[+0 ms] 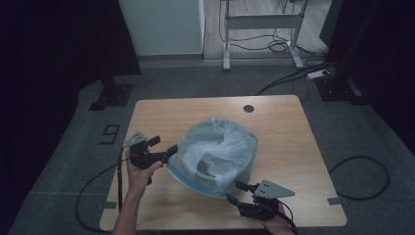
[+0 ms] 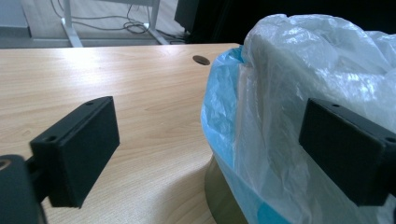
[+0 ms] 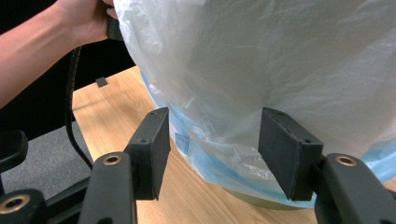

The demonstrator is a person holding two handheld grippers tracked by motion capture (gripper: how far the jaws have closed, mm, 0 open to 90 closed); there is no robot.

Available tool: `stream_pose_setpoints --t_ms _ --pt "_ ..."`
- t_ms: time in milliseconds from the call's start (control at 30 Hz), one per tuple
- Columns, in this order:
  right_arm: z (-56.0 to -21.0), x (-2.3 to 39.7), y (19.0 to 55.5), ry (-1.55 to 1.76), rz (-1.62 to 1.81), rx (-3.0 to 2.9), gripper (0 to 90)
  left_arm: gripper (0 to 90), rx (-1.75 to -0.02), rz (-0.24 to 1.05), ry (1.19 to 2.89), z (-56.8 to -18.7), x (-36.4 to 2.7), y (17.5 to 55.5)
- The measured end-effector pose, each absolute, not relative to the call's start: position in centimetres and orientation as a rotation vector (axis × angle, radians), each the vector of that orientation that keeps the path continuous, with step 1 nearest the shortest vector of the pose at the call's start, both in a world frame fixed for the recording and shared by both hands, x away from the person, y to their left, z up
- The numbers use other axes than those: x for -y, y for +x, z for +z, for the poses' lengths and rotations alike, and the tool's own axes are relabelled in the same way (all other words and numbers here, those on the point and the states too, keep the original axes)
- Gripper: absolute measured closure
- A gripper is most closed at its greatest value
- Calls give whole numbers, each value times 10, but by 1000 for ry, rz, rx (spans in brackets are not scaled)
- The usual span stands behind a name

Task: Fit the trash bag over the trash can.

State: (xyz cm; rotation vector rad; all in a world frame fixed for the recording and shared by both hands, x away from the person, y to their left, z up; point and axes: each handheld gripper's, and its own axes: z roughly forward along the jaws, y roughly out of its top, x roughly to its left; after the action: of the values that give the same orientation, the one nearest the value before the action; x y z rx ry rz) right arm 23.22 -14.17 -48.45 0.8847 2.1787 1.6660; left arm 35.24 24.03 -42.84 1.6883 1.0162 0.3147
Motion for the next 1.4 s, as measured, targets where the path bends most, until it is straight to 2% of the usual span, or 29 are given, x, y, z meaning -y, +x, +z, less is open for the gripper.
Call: stream_pose_setpoints --t_ms 167,300,433,600,833,967,1200,1400 --pt "-485 143 232 886 1656 -2177 428 71 -982 341 1723 -416 -242 347" --pt "-484 149 231 896 1654 -2164 428 157 -894 300 1751 -404 -245 343" --pt "-483 159 231 924 1654 -2139 429 179 -824 282 1798 -392 -240 342" --pt "-485 174 231 964 1644 -2108 434 258 -718 256 1869 -377 -220 343" --pt "-490 201 232 1054 1634 -2046 437 295 -595 205 1972 -365 -187 347" --pt "-491 211 232 1087 1635 -2021 440 322 -566 179 2004 -361 -173 351" --pt "-490 215 232 1100 1639 -2004 444 467 -527 178 2158 -364 -151 355" --pt "-490 216 233 1119 1630 -1993 444 514 -533 155 2242 -364 -134 363"
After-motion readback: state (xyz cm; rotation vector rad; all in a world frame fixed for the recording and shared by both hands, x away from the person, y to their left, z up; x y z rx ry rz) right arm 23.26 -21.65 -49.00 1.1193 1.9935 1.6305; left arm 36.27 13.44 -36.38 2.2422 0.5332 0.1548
